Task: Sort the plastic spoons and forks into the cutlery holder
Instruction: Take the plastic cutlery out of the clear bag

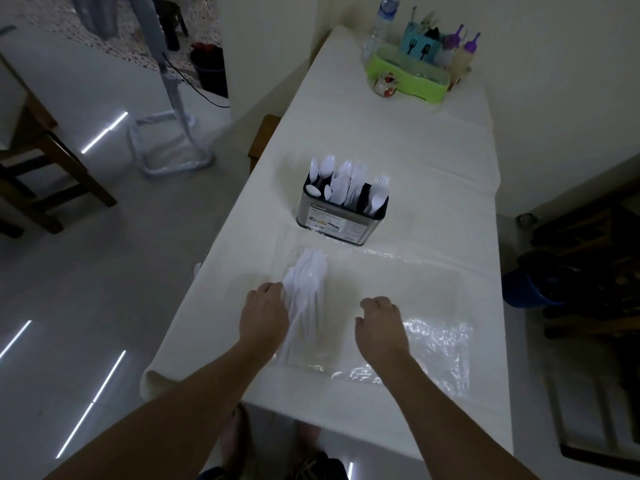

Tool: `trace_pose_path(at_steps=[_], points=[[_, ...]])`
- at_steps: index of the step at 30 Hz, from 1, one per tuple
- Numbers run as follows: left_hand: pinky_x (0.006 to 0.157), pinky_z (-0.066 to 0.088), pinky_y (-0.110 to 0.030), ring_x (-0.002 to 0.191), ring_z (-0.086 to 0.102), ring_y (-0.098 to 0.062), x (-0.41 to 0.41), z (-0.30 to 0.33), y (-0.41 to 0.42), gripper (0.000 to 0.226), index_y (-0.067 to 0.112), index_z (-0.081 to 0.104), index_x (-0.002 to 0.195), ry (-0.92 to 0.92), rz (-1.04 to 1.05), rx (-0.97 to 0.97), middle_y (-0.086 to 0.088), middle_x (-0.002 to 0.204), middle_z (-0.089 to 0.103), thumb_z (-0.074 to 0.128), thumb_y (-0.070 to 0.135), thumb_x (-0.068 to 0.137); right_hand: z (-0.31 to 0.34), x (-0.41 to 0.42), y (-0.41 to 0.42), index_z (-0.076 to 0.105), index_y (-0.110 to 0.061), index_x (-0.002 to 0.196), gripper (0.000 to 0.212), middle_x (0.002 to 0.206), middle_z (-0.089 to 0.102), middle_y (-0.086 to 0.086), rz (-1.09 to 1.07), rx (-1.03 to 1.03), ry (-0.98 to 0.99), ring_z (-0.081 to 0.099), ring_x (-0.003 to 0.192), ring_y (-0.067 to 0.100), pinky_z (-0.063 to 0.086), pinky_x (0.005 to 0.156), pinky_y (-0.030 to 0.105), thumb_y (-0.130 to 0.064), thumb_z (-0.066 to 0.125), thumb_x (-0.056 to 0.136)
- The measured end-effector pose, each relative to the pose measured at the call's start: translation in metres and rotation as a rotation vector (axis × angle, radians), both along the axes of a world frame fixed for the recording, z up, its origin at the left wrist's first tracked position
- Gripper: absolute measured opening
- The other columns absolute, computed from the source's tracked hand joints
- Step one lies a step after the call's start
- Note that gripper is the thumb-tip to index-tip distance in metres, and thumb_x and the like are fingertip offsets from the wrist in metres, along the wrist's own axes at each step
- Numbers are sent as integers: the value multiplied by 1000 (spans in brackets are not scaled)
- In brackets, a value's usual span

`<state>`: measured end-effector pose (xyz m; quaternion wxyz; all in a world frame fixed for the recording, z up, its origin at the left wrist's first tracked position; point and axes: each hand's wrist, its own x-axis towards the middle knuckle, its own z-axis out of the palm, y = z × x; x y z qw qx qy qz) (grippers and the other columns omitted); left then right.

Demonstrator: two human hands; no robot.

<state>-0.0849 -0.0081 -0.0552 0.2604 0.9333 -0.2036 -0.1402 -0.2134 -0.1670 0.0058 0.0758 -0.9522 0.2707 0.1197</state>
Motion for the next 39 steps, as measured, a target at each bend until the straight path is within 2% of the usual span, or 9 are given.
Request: trace_pose_path(at_steps=[6, 14, 19, 23, 26, 28, 32, 35, 39], points=[[97, 46, -38, 113, 58, -29, 7, 8, -4, 39, 8, 60, 127, 191, 229, -154, -13, 122, 61, 51, 3, 89, -5, 41, 47, 63, -12, 116, 27, 114, 60, 9, -170, 279, -107, 58, 106, 26, 46, 89, 32, -19, 50, 93], [107, 41, -33, 121, 56, -26, 29, 15, -5, 39, 8, 63, 125, 552, 404, -213, -9, 129, 62, 52, 1, 87, -15, 89, 89, 65, -11, 101, 18, 96, 70, 7, -320, 433, -139, 63, 88, 24, 45, 71, 27, -23, 52, 95], [91, 55, -41, 94, 69, -28, 41, 15, 0, 26, 10, 71, 91, 690, 409, -262, -13, 98, 73, 52, -4, 80, -27, 105, 101, 64, -7, 93, 17, 91, 70, 10, -384, 400, -61, 59, 77, 23, 40, 64, 27, -16, 50, 92], [78, 53, -31, 81, 62, -26, 47, 20, 8, 30, 17, 55, 58, 708, 360, -228, -12, 81, 65, 59, -6, 77, -30, 113, 108, 63, -8, 89, 18, 86, 68, 10, -434, 362, -47, 65, 82, 27, 41, 61, 28, -22, 53, 89], [74, 55, -39, 74, 62, -28, 49, 15, 15, 11, 1, 70, 71, 768, 317, -222, -22, 84, 70, 61, -1, 78, -30, 119, 111, 63, -9, 92, 15, 89, 68, 9, -440, 307, -7, 66, 83, 27, 44, 60, 29, -19, 51, 91], [78, 56, -43, 78, 66, -33, 48, 13, 18, 18, -1, 73, 90, 797, 311, -239, -20, 90, 72, 57, 0, 81, -31, 123, 112, 63, -10, 94, 15, 94, 68, 9, -408, 261, 32, 66, 87, 26, 44, 62, 30, -16, 49, 94], [84, 57, -41, 89, 67, -32, 50, 10, 24, 29, 7, 73, 104, 798, 238, -211, -14, 97, 72, 51, 3, 87, -33, 128, 117, 63, -9, 102, 17, 101, 68, 9, -325, 167, 102, 66, 95, 25, 44, 66, 29, -11, 46, 97], [86, 57, -41, 89, 68, -29, 54, 6, 26, 30, 10, 74, 104, 745, 154, -147, -12, 98, 72, 49, 6, 89, -38, 131, 120, 63, -9, 101, 18, 100, 69, 9, -312, 143, 129, 67, 92, 25, 44, 65, 28, -6, 46, 96], [76, 60, -39, 75, 69, -29, 59, 4, 28, 25, 5, 76, 90, 709, 115, -126, -14, 80, 72, 51, 9, 87, -40, 134, 121, 65, -10, 99, 18, 98, 69, 7, -373, 204, 121, 67, 89, 23, 46, 65, 28, -9, 47, 96]])
